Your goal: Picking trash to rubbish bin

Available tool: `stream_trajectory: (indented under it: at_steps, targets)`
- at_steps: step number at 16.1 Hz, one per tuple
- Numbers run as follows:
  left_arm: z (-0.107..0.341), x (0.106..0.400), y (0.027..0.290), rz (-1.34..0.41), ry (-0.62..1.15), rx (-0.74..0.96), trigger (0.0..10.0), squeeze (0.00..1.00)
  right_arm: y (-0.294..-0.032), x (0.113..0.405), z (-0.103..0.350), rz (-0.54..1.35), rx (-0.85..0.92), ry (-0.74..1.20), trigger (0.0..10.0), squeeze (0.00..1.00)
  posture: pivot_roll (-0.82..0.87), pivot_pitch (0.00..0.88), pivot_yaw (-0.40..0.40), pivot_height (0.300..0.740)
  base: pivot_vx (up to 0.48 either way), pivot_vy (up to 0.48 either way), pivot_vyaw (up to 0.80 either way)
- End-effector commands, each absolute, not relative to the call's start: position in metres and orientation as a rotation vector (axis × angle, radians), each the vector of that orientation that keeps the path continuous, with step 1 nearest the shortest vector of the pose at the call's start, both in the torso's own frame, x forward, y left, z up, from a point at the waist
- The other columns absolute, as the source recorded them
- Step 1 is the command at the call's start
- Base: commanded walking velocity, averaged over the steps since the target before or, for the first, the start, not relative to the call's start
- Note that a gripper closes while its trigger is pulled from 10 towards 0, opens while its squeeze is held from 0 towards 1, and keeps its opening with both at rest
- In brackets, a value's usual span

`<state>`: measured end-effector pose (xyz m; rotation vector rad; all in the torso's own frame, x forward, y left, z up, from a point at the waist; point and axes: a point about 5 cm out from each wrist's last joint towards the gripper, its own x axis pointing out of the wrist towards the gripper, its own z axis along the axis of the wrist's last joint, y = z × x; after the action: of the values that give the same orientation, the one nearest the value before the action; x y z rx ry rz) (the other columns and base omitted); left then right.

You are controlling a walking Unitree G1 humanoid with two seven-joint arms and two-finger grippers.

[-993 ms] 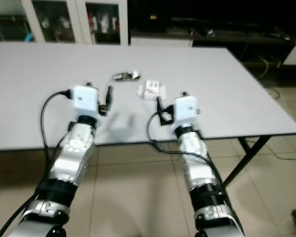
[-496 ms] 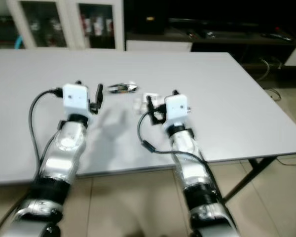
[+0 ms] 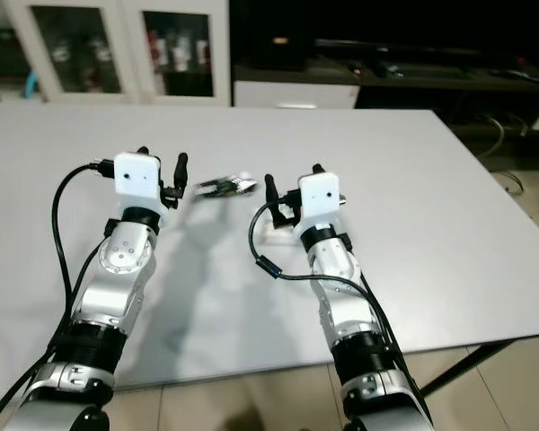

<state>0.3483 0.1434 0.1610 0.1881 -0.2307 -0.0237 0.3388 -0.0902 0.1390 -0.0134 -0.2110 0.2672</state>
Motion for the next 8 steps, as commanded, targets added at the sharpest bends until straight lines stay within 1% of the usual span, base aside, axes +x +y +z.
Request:
stream_trajectory:
  at_steps: [1, 2, 8]
  targets:
    - [0.1625, 0.3487, 0.1317, -0.057, -0.236, 0.181, 10.0, 0.00, -0.1015, 0.3399, 0.1382, 0.237, -0.021, -0.205, 10.0, 0.00, -0.02, 0.013, -0.069, 0.740, 0.364, 0.000, 0.00]
    - [0.1625, 0.3488, 0.1316, -0.057, -0.236, 0.181, 10.0, 0.00, -0.1015, 0.3399, 0.1381, 0.237, -0.021, -0.205, 10.0, 0.00, -0.02, 0.013, -0.069, 0.740, 0.337, 0.000, 0.00]
    - [0.1603, 0.3470, 0.1254, -0.094, -0.236, 0.155, 10.0, 0.00, -0.1003, 0.3393, 0.1370, 0.241, -0.019, -0.201, 10.0, 0.00, -0.02, 0.014, -0.068, 0.740, 0.000, 0.000, 0.00]
